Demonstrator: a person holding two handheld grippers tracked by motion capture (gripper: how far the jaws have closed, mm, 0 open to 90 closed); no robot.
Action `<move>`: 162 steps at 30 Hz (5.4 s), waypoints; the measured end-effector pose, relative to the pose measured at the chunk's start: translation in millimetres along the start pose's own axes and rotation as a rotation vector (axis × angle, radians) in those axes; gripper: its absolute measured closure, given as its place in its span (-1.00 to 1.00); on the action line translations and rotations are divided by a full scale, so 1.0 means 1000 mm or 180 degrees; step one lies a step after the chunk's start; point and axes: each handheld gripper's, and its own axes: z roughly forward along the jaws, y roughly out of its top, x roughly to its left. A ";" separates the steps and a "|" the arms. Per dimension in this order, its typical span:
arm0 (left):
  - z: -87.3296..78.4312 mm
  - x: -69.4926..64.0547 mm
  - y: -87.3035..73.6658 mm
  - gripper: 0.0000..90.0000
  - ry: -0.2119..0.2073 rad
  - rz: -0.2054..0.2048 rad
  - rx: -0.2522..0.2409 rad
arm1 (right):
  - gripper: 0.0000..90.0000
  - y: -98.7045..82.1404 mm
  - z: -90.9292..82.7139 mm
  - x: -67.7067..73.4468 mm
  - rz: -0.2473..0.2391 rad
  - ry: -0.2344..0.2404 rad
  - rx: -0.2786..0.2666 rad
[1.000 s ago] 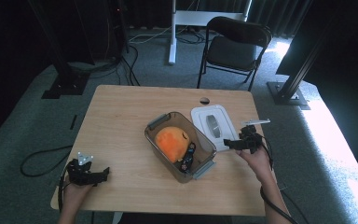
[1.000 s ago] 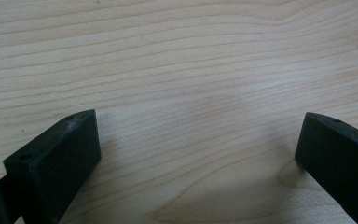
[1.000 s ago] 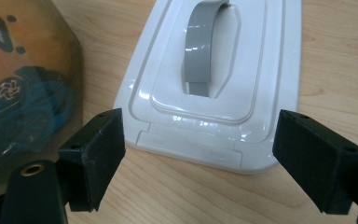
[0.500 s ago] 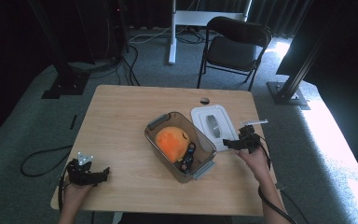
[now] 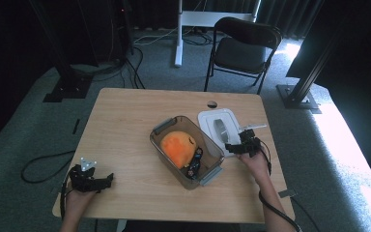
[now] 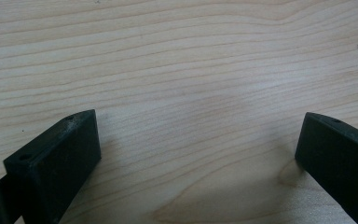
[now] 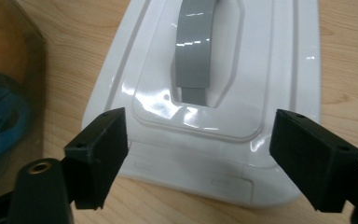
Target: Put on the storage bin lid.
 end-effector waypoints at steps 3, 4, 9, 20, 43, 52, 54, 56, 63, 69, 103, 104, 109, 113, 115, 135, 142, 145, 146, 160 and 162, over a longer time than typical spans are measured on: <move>0.000 0.000 0.000 -0.99 0.0001 0.0001 0.0001 | -0.56 0.001 0.005 0.002 0.0025 0.0006 -0.0003; 0.000 0.000 0.000 -0.99 0.0001 0.0001 0.0001 | -0.56 0.002 0.007 0.002 0.0034 0.0006 0.0000; 0.000 0.000 0.000 -0.99 0.0000 0.0000 0.0001 | -0.56 0.008 0.015 0.004 0.0101 0.0023 -0.0013; 0.000 0.000 0.000 -0.99 0.0006 -0.0006 -0.0001 | -0.55 0.020 0.031 0.007 0.0097 -0.0143 -0.0072; -0.001 -0.001 -0.001 -0.99 0.0012 -0.0016 -0.0004 | -0.02 0.021 0.054 0.008 0.0015 -0.0420 -0.0030; -0.001 -0.001 -0.001 -0.99 0.0013 -0.0016 -0.0005 | 0.49 0.023 0.054 0.010 -0.0052 -0.0271 0.0035; -0.001 -0.001 -0.001 -0.99 0.0014 -0.0018 -0.0005 | 0.49 0.023 0.052 0.009 -0.0038 -0.0271 0.0039; -0.001 -0.001 -0.001 -0.99 0.0015 -0.0019 -0.0004 | 0.49 0.023 0.047 0.008 -0.0001 -0.0251 0.0000; -0.001 -0.001 -0.001 -0.99 0.0016 -0.0023 -0.0004 | 0.50 0.021 0.025 0.001 0.0081 -0.0131 -0.0121; -0.001 -0.001 -0.001 -0.99 0.0016 -0.0023 -0.0004 | 0.50 0.021 0.005 -0.001 0.0090 -0.0070 -0.0215; -0.001 -0.001 -0.001 -0.99 0.0016 -0.0023 -0.0004 | 0.50 0.044 -0.089 0.026 -0.0205 0.0165 -0.0750; -0.001 -0.001 -0.001 -0.99 0.0016 -0.0025 -0.0006 | 0.50 0.044 -0.089 0.026 -0.0205 0.0165 -0.0750; -0.001 -0.001 -0.001 -0.99 0.0020 -0.0010 -0.0003 | 0.50 0.045 -0.094 0.039 -0.0295 0.0277 -0.0778; -0.001 -0.001 -0.001 -0.99 0.0018 -0.0023 -0.0009 | 0.50 0.045 -0.096 0.058 -0.0432 0.0394 -0.0788; -0.001 -0.001 -0.001 -0.99 0.0018 -0.0022 -0.0009 | 0.50 0.045 -0.095 0.062 -0.0465 0.0411 -0.0782; -0.001 -0.001 -0.001 -0.99 0.0018 -0.0022 -0.0008 | 0.50 0.038 -0.076 0.126 -0.0866 0.1043 -0.0632; -0.001 -0.001 -0.001 -0.99 0.0018 -0.0023 -0.0009 | 0.50 0.037 -0.071 0.134 -0.0975 0.1101 -0.0566; -0.001 -0.001 -0.001 -0.99 0.0017 -0.0023 -0.0008 | 0.50 0.036 -0.069 0.137 -0.0998 0.1151 -0.0553; -0.001 -0.001 -0.001 -0.99 0.0017 -0.0024 -0.0009 | 0.50 0.035 -0.068 0.138 -0.1013 0.1156 -0.0556; -0.001 -0.001 -0.001 -0.99 0.0016 -0.0028 -0.0011 | 0.50 0.031 -0.062 0.146 -0.1147 0.1201 -0.0477; -0.001 -0.001 -0.001 -0.99 0.0018 -0.0022 -0.0010 | 0.50 0.030 -0.062 0.145 -0.1137 0.1217 -0.0499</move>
